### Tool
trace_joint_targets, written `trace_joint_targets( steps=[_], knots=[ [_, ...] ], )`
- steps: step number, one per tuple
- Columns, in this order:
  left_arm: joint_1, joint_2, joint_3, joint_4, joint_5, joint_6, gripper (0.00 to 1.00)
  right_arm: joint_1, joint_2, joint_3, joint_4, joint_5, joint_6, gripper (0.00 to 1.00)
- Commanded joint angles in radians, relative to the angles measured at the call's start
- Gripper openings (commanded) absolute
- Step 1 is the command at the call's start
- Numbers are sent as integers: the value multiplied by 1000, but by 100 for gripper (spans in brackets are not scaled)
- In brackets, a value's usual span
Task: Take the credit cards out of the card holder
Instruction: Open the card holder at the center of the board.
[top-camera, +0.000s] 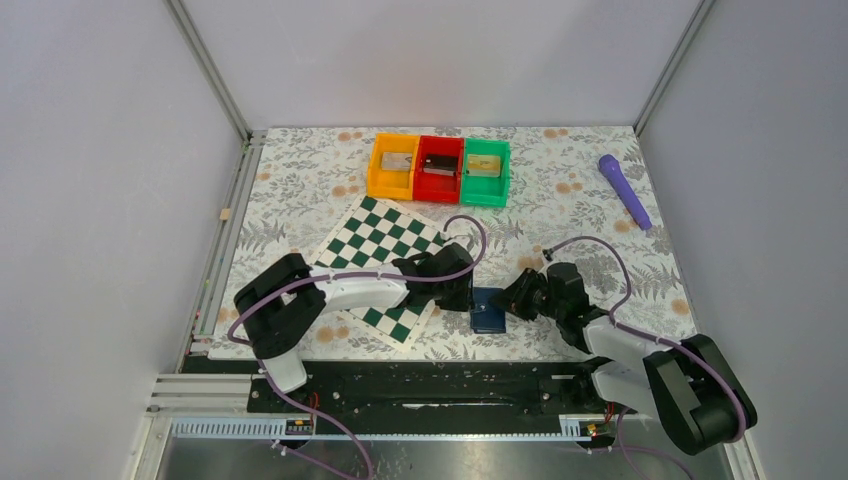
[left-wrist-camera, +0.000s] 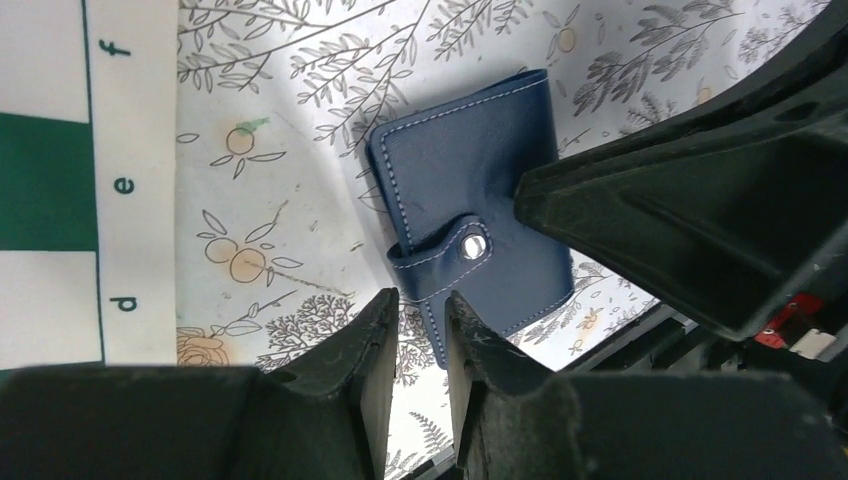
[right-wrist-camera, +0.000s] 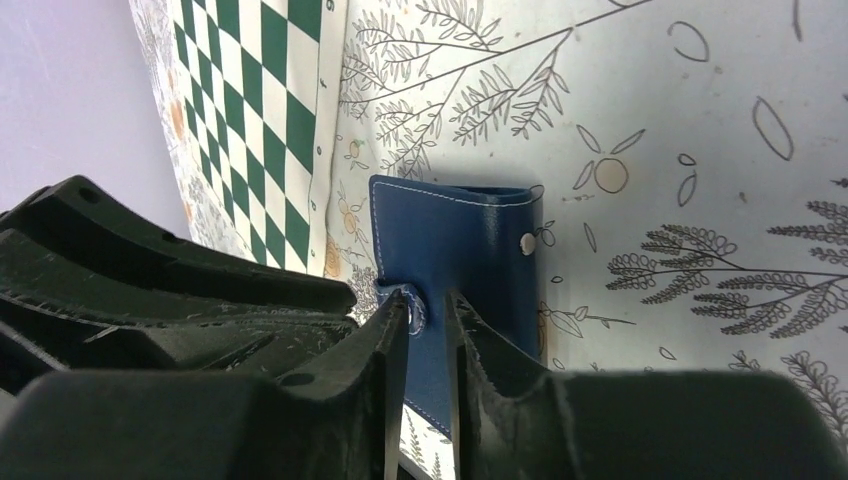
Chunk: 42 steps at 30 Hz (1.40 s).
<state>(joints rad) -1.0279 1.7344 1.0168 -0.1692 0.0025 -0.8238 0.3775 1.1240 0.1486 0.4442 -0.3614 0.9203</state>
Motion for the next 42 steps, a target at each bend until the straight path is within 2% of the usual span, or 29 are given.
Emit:
trace_joint_targets(
  steps=[1, 7, 12, 20, 25, 29, 42],
  knots=[
    [2, -12, -22, 34, -33, -13, 24, 3, -18, 51, -84, -34, -89, 28],
    [2, -11, -53, 71, -8, -26, 19, 24, 64, 86, -57, -54, -90, 32],
    [3, 11, -88, 134, 43, -39, 19, 106, 117, 81, -39, 4, -57, 31],
    [1, 47, -117, 224, 95, -57, 9, 140, 197, 40, 122, -28, 35, 28],
    [2, 56, -117, 238, 101, -57, 8, 154, 186, 30, 139, -45, 43, 26],
    [2, 68, -108, 228, 91, -53, 7, 156, 158, 6, 144, -73, 47, 21],
    [28, 74, -47, 180, 54, -25, 6, 169, 13, -15, -25, -66, 11, 19]
  ],
)
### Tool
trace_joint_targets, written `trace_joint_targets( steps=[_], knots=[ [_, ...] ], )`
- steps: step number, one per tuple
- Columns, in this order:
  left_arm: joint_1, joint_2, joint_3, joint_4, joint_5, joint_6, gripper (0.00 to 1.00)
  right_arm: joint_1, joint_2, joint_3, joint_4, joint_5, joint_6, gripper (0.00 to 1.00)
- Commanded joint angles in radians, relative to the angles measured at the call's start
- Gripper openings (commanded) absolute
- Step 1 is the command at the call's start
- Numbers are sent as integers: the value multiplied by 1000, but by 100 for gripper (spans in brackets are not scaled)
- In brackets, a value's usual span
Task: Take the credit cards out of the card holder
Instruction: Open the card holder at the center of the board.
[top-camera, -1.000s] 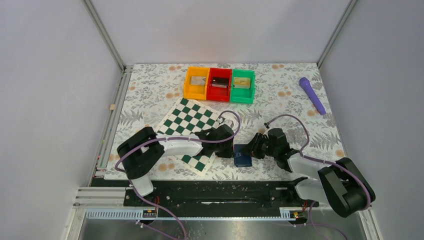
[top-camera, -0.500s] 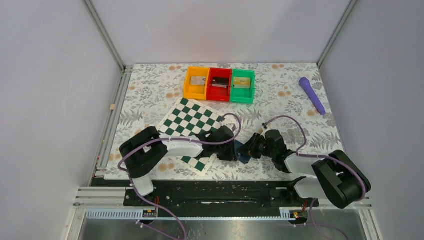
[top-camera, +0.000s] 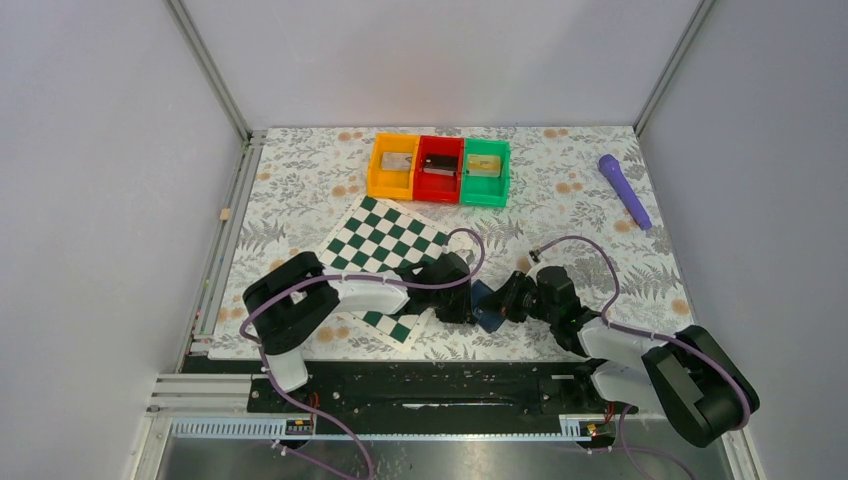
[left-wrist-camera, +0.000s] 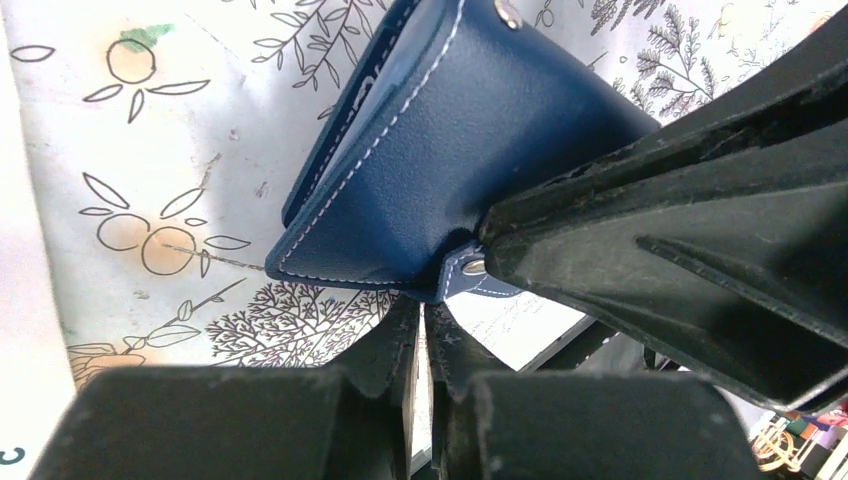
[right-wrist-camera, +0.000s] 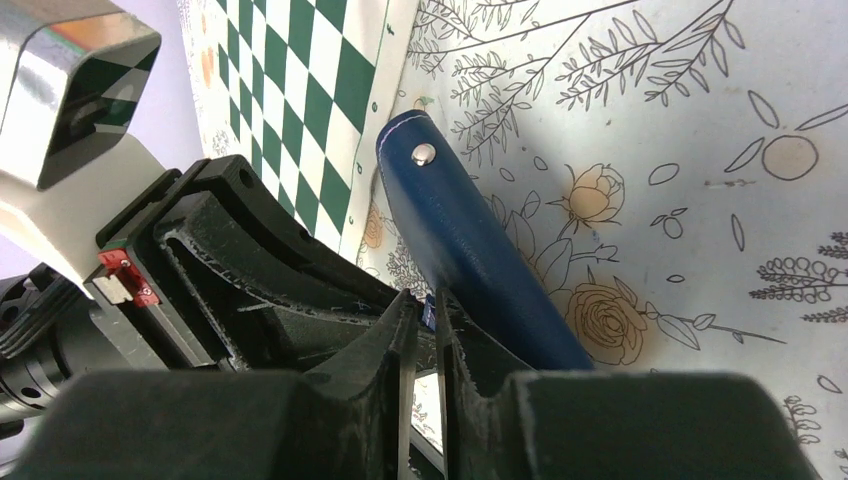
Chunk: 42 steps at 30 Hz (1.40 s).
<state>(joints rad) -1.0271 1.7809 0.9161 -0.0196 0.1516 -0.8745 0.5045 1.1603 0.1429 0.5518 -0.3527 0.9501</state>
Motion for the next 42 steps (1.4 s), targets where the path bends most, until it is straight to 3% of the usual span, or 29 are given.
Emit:
trace_joint_targets(
  steps=[1, 15, 22, 28, 32, 37, 42],
  knots=[
    [28, 27, 59, 27, -96, 27, 6, 51, -31, -8, -144, -64, -19, 18],
    [42, 57, 99, 21, -115, 35, 6, 151, 33, -8, -143, 17, -11, 15],
    [61, 75, 133, -10, -121, 51, 5, 180, 27, -27, -89, -18, 24, 15],
    [78, 68, 115, -9, -117, 61, 5, 180, -20, -35, -166, 34, 8, 15],
    [77, 31, 85, -4, -109, 64, 5, 178, -143, 24, -332, 109, -33, 17],
    [77, -33, 47, 0, -112, 74, 10, 178, -371, 162, -686, 296, -174, 34],
    [61, -58, 69, -1, -133, 84, 31, 119, -392, 291, -821, 421, -323, 53]
  ],
)
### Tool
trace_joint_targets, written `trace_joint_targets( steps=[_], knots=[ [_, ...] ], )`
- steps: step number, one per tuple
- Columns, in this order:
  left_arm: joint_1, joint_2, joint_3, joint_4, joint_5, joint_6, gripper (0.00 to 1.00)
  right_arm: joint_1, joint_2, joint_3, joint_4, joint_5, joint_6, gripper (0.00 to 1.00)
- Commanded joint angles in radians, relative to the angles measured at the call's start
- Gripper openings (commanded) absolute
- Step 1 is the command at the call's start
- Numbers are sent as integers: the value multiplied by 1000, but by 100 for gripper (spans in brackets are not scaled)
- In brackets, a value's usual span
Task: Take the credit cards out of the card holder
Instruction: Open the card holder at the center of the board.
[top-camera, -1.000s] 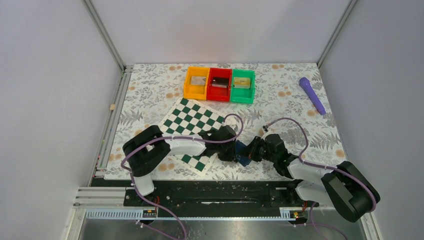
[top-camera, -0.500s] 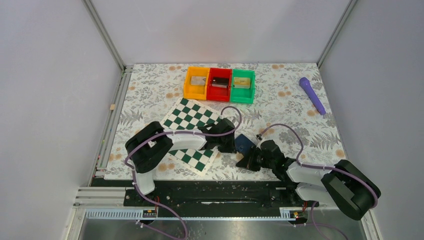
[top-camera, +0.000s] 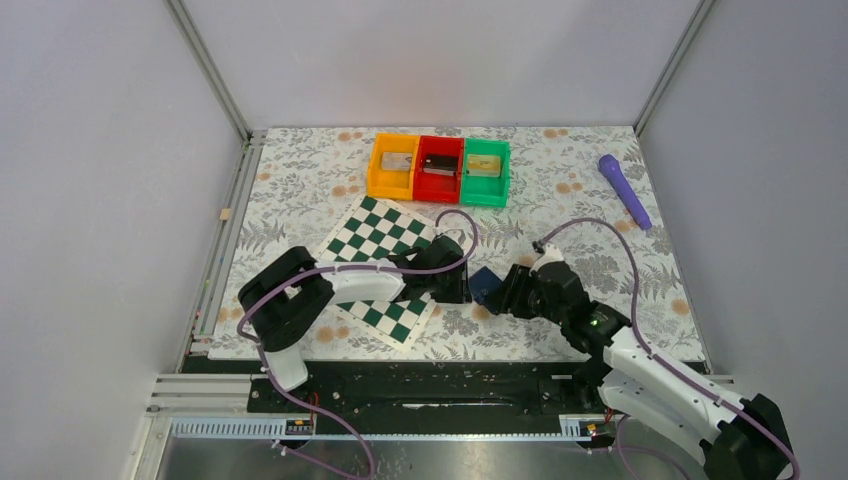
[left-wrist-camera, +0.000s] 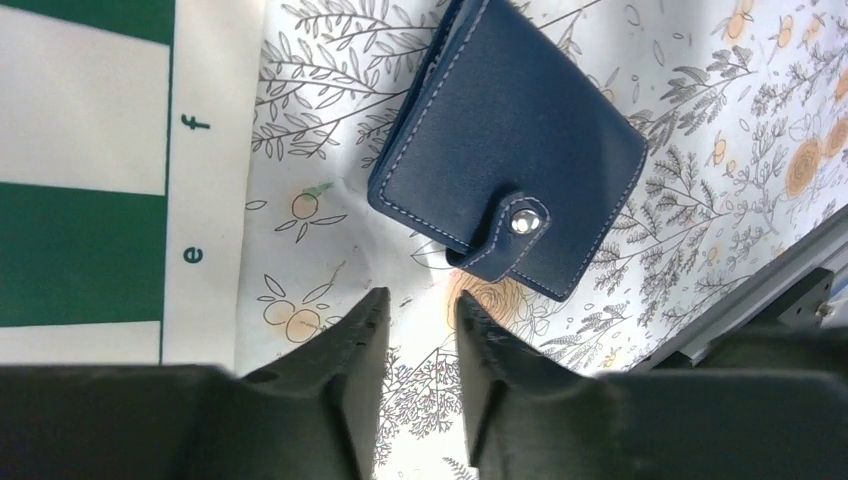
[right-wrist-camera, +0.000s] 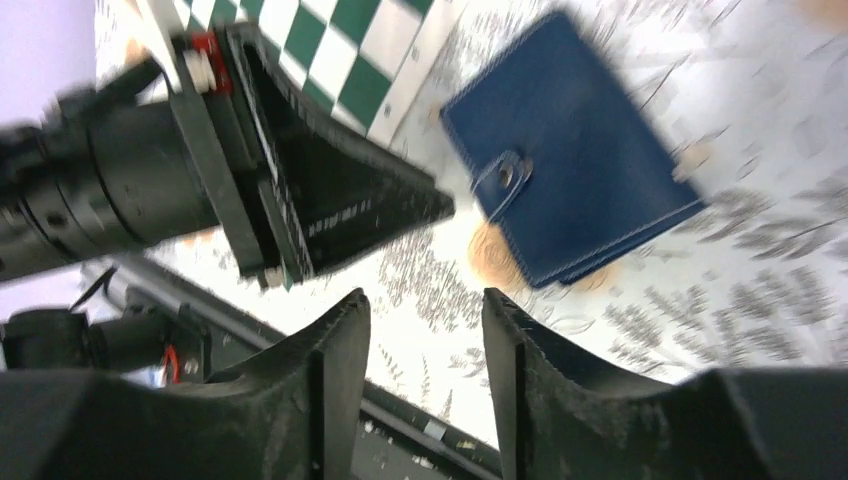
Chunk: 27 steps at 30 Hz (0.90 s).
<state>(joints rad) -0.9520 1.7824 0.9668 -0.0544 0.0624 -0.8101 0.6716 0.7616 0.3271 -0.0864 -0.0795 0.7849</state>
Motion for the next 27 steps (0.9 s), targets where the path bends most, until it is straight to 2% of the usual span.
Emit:
trace_joint_targets(
  steps=[1, 5, 13, 23, 27],
  knots=[
    [-20, -59, 30, 31, -50, 20, 37, -83, 32, 124, -187, 127, -181, 55],
    [-40, -33, 87, 8, -86, 21, 52, -240, 153, 172, -156, -20, -261, 58],
    [-51, 63, 174, -34, -133, -6, 62, -335, 401, 276, -113, -233, -378, 59],
    [-51, 127, 202, -83, -147, -9, 61, -378, 535, 261, -63, -253, -380, 60],
    [-54, 131, 206, -84, -122, 7, 46, -380, 546, 249, -51, -260, -346, 58]
  ],
)
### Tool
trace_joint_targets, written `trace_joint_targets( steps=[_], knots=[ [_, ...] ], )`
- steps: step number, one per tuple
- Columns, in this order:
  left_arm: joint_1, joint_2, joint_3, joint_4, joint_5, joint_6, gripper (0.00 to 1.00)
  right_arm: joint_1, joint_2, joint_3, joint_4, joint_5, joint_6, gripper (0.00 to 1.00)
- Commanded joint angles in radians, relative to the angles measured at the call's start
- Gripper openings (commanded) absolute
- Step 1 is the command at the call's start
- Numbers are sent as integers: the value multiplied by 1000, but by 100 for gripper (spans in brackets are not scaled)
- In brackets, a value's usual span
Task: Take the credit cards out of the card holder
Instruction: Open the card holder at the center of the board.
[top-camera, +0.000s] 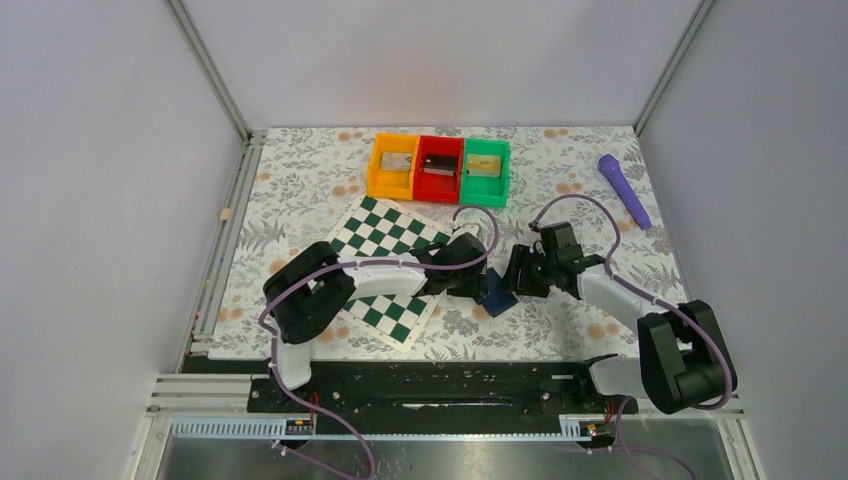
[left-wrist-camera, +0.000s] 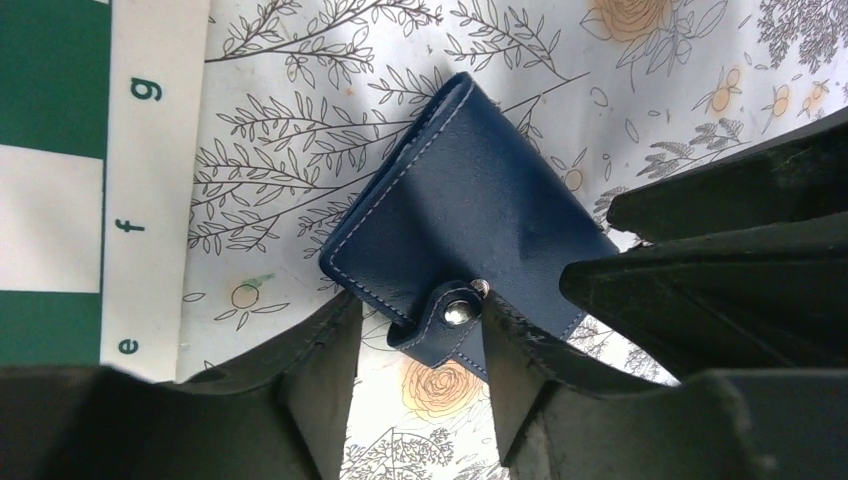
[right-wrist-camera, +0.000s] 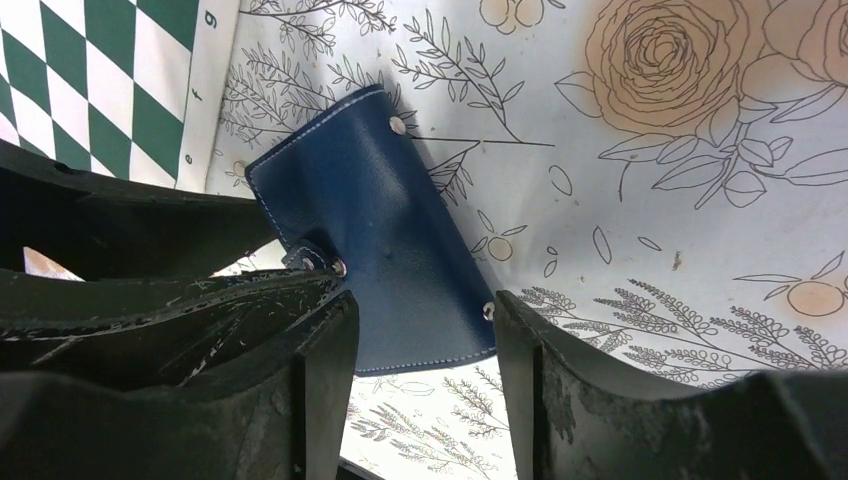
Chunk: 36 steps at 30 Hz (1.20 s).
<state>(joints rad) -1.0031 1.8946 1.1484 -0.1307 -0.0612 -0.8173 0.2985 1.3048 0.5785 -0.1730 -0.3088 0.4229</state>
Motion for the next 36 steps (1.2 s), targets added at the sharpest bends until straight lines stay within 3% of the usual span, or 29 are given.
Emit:
trace_joint_targets(
  steps=[1, 4, 7, 15, 19, 23, 30, 32, 36],
  knots=[
    [-2, 13, 19, -7, 7, 18, 40, -8, 1, -8, 37, -28, 33, 58],
    [-3, -13, -2, 4, 18, 28, 23, -7, 0, -25, 39, -25, 86, 57],
    [-2, -51, -33, 21, 31, 37, 14, -8, -15, -54, 34, -4, 115, 56],
    [2, -158, -184, 153, 119, 62, 16, -7, -104, -116, -2, 58, 160, 53],
    [12, -188, -235, 253, 197, 83, 24, -8, -146, -125, -16, 49, 159, 52],
    [15, -202, -241, 252, 214, 105, 29, -7, -225, -117, -64, 27, 144, 52],
    [34, -237, -278, 260, 216, 97, 13, 69, -356, -125, -99, 111, 172, 61],
    [40, -244, -295, 277, 235, 97, 0, 134, -366, -125, -92, 171, 186, 62],
    [45, -262, -311, 299, 252, 108, 0, 270, -323, -108, -87, 270, 193, 62]
  ],
)
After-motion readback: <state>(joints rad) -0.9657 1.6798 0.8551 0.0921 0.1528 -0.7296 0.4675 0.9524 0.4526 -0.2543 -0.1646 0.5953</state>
